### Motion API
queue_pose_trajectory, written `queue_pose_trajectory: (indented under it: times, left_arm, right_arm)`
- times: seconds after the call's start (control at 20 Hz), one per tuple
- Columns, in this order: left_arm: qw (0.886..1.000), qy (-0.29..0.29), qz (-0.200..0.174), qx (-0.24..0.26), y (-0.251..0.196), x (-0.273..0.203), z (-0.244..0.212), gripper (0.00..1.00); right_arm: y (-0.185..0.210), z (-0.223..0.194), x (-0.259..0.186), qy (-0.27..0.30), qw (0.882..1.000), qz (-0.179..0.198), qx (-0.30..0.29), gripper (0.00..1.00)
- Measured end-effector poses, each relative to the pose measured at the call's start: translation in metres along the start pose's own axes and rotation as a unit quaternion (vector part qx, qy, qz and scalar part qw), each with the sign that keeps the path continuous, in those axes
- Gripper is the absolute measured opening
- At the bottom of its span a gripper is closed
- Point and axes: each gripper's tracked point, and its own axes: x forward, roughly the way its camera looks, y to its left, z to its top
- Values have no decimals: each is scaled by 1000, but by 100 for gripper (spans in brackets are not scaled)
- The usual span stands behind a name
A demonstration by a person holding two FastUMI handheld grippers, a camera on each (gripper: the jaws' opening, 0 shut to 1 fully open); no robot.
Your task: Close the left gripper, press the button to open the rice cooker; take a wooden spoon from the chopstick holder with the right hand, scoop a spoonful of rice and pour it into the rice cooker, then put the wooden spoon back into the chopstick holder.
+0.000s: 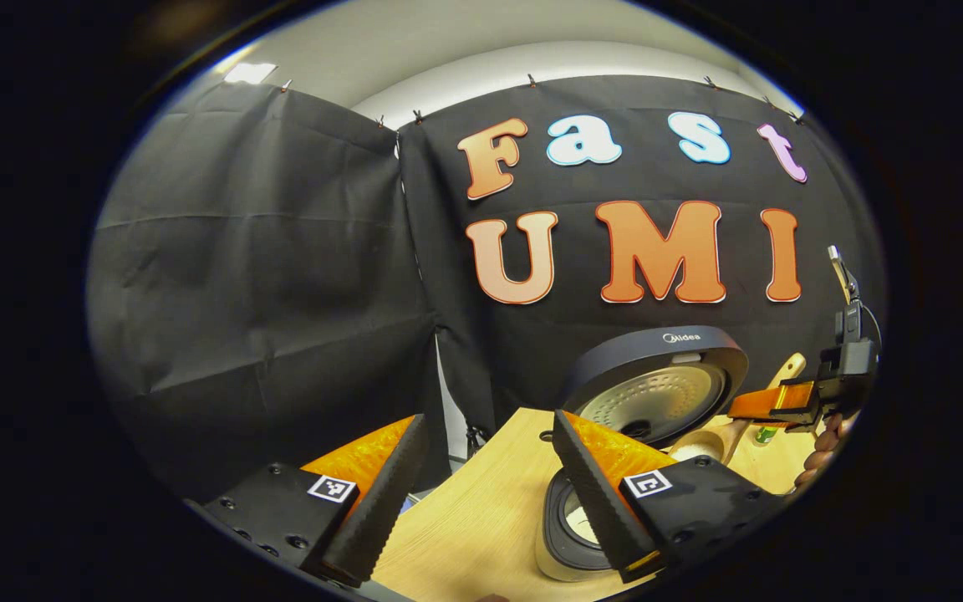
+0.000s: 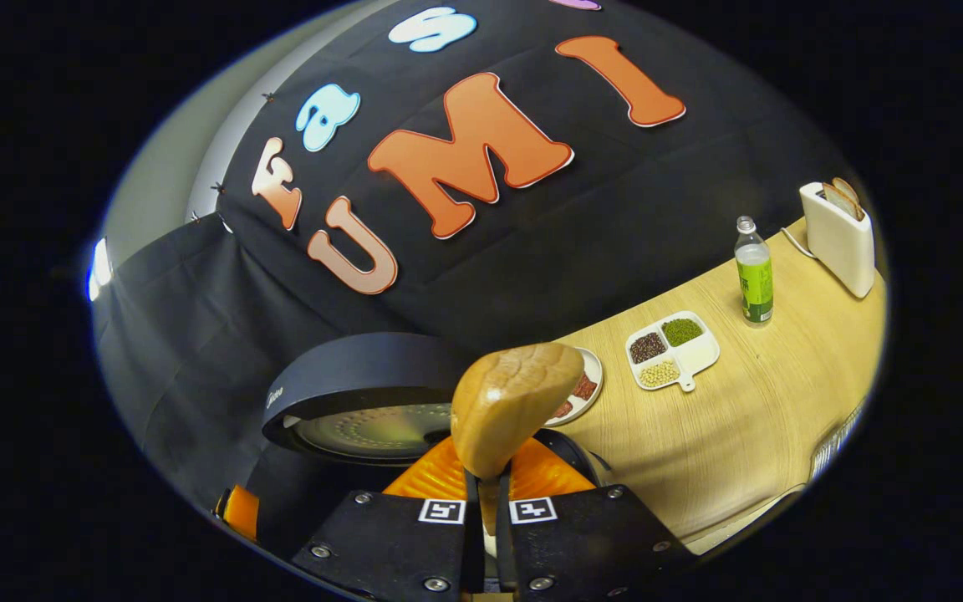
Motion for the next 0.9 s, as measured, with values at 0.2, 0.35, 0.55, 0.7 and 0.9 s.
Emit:
queue_pose_trajectory:
  times: [0.2,0.35,0.55,0.7,0.9]
  left_arm:
    - [1000,4,2,-1,4,0,-4,100]
    - [1000,7,3,-2,8,2,-6,100]
    - [1000,9,3,-4,11,4,-8,94]
    - [1000,11,3,-6,13,6,-10,94]
    - [1000,12,1,-3,16,5,-10,94]
  right_arm:
    - [5,-3,3,-8,1000,-1,-30,5]
    - [8,-6,5,-13,998,0,-61,5]
    - [15,-12,9,-17,994,1,-104,5]
    - [22,-16,9,-24,990,5,-141,5]
    - [32,-20,10,-32,980,19,-197,5]
